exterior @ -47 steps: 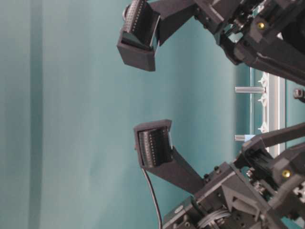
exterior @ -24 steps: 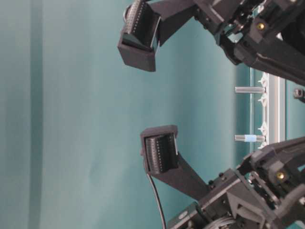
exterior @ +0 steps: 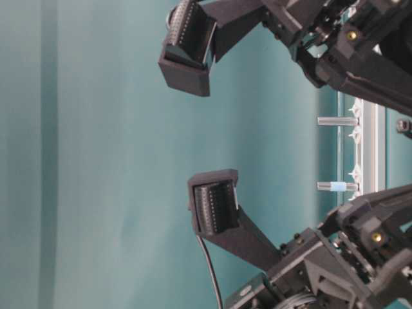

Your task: Insert the wire through the string loop located in the center.

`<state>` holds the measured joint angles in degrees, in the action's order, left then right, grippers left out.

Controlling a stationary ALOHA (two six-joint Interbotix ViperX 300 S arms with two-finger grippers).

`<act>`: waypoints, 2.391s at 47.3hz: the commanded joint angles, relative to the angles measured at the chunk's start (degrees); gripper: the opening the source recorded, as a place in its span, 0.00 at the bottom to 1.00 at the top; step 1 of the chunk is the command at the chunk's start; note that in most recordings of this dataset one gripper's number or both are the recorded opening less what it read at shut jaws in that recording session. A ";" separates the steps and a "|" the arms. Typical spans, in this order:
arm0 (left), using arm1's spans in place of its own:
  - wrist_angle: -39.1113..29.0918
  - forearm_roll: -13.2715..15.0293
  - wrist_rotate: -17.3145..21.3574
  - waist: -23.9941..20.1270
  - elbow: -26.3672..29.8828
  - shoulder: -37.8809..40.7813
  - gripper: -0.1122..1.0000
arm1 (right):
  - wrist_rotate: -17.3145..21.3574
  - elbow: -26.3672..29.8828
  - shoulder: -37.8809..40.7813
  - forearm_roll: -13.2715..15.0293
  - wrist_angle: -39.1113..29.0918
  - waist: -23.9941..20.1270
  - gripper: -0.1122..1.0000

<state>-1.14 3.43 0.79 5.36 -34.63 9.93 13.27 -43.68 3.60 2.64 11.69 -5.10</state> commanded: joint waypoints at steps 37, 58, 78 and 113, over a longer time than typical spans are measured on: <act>0.09 -0.09 -0.35 -0.09 0.88 -2.46 0.22 | 0.26 1.32 -1.05 0.00 -2.64 0.00 0.71; -1.05 -0.09 -0.35 -0.09 0.35 -2.55 0.22 | 0.26 -0.35 -4.39 0.00 -2.72 -0.09 0.70; -4.31 -0.18 -0.44 -0.09 -7.73 -10.20 0.22 | 0.26 -1.14 -4.75 0.00 -2.64 -0.09 0.70; -7.29 0.00 -2.02 0.26 -16.35 -18.19 0.19 | 0.26 -1.14 -4.75 0.09 -2.72 0.00 0.70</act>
<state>-8.35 3.43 -0.70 5.36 -51.06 -6.68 13.54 -45.26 0.35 2.64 8.79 -5.01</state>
